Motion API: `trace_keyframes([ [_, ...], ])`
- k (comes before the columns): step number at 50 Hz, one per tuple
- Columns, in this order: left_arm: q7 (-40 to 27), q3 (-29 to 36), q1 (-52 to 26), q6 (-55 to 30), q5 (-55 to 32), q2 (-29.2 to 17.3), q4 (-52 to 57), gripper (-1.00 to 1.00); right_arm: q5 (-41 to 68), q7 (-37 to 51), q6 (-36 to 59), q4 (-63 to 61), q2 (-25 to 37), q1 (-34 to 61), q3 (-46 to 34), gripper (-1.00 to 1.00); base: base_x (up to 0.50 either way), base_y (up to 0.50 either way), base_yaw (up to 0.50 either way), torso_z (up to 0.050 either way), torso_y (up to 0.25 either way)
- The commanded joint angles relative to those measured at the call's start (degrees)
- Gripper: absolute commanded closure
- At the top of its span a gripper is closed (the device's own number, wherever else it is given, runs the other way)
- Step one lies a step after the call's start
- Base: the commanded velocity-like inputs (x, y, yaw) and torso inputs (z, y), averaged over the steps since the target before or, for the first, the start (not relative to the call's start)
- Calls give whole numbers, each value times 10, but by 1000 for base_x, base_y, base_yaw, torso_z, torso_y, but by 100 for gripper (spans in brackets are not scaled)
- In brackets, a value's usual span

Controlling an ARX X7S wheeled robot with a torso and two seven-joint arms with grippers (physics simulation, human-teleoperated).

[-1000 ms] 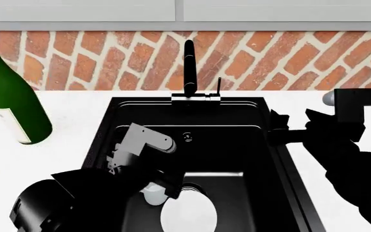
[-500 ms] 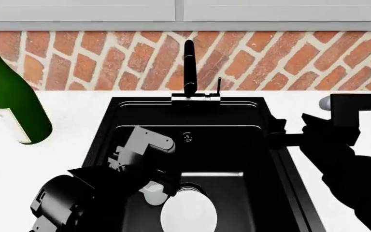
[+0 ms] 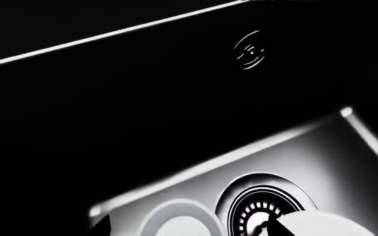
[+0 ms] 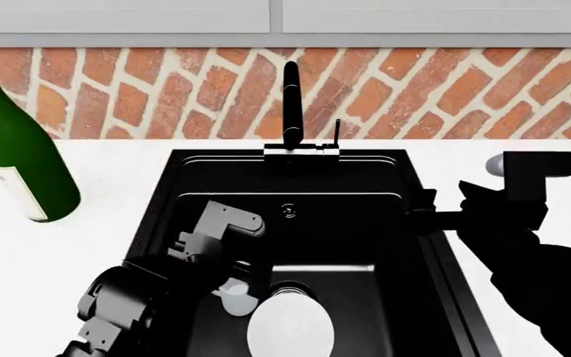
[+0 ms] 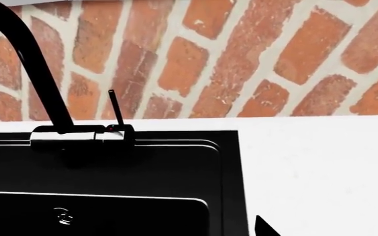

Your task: Pick the cup and bowl from the sink and place them on the counter for drying.

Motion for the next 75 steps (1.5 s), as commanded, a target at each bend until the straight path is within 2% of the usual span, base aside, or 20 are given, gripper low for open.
trace_keyframes([
  [1, 27, 2, -6, 55, 18, 12, -90, -100, -8, -6, -9, 5, -6, -9, -2, -100, 0, 0, 0, 0, 0],
  [37, 55, 41, -10, 94, 43, 25, -186, -100, -8, -13, -27, 11, -7, -25, -9, -100, 0, 0, 0, 0, 0],
  [62, 106, 50, -38, 166, 54, 52, -345, -100, -5, -13, -33, 14, -7, -33, -13, -100, 0, 0, 0, 0, 0],
  [75, 117, 54, -44, 178, 56, 58, -373, -100, -4, -12, -36, 16, -7, -34, -14, -100, 0, 0, 0, 0, 0],
])
